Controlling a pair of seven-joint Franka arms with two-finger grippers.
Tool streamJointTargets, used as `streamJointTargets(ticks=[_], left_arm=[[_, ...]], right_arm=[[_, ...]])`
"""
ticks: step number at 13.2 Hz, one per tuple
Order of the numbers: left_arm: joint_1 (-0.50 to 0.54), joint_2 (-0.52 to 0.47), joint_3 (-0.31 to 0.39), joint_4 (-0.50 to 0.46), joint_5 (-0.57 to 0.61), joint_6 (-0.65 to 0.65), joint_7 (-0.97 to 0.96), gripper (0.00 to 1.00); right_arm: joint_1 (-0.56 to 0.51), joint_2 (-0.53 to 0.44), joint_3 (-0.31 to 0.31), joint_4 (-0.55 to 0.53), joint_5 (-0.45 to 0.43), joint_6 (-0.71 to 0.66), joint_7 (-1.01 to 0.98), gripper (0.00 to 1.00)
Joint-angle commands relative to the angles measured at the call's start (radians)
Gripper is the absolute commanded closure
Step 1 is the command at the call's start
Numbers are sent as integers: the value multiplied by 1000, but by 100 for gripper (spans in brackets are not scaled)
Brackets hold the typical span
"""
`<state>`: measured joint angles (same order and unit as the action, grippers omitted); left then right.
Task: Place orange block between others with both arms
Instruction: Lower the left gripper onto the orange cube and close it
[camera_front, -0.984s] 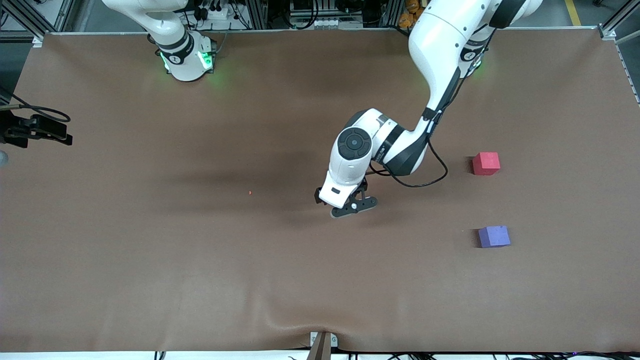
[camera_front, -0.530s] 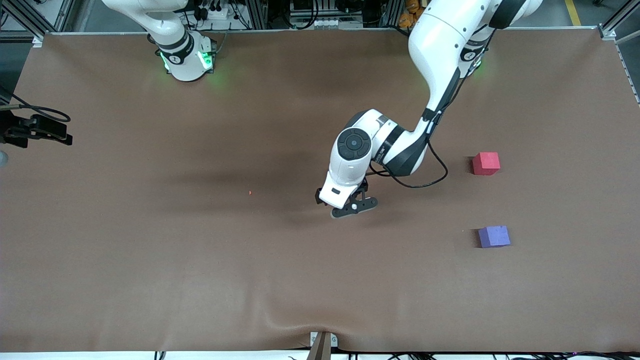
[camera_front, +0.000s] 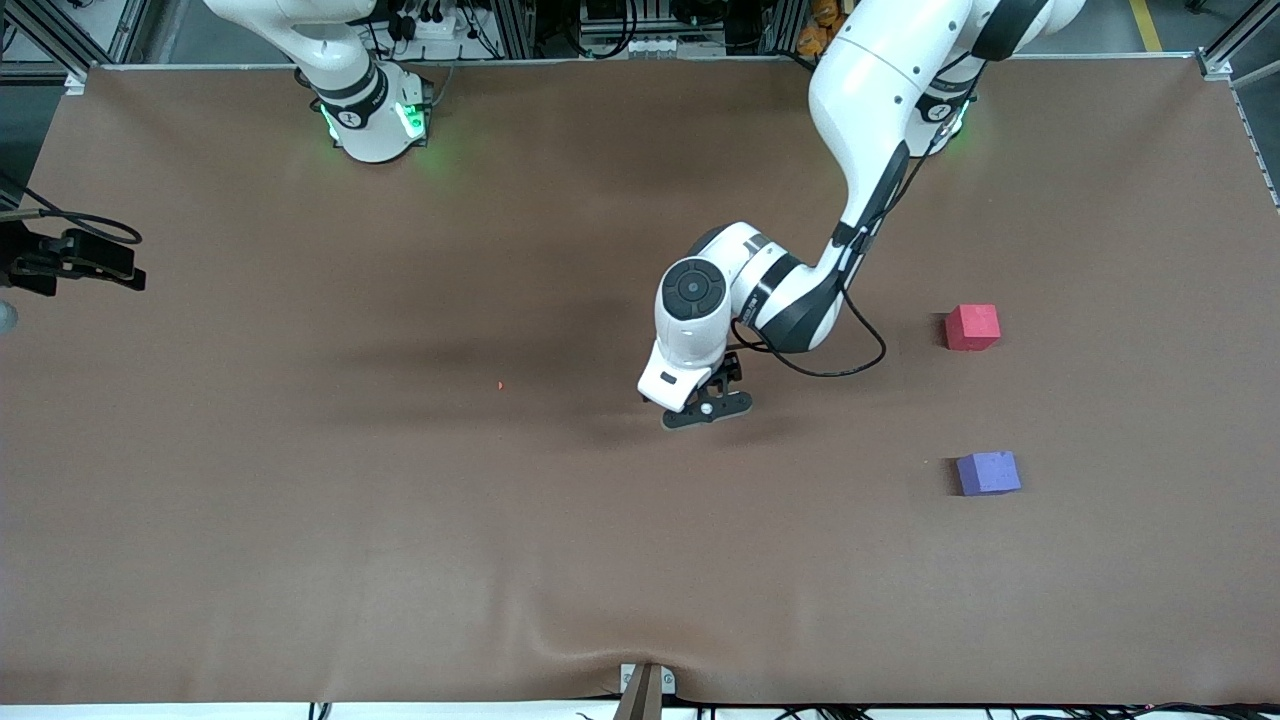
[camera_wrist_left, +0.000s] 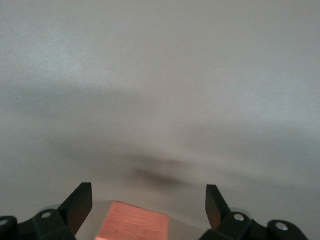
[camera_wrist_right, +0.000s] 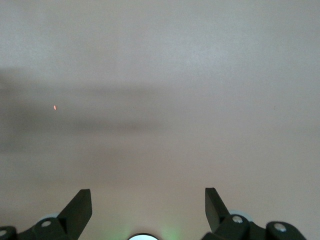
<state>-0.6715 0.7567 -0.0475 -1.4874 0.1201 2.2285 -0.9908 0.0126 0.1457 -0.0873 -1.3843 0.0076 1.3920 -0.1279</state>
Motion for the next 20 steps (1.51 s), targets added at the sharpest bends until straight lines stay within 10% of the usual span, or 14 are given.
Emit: streamJointTargets(ticks=[1, 16, 20], left_arm=[[-7, -45, 0, -73, 35, -6, 1, 0], [7, -71, -87, -155, 16, -6, 146, 0], [9, -82, -91, -182, 16, -9, 159, 55]], right_arm=[[3, -17, 1, -18, 3, 5, -4, 0], [-2, -17, 3, -7, 6, 2, -4, 0], [-3, -17, 1, -1, 6, 5, -4, 0]])
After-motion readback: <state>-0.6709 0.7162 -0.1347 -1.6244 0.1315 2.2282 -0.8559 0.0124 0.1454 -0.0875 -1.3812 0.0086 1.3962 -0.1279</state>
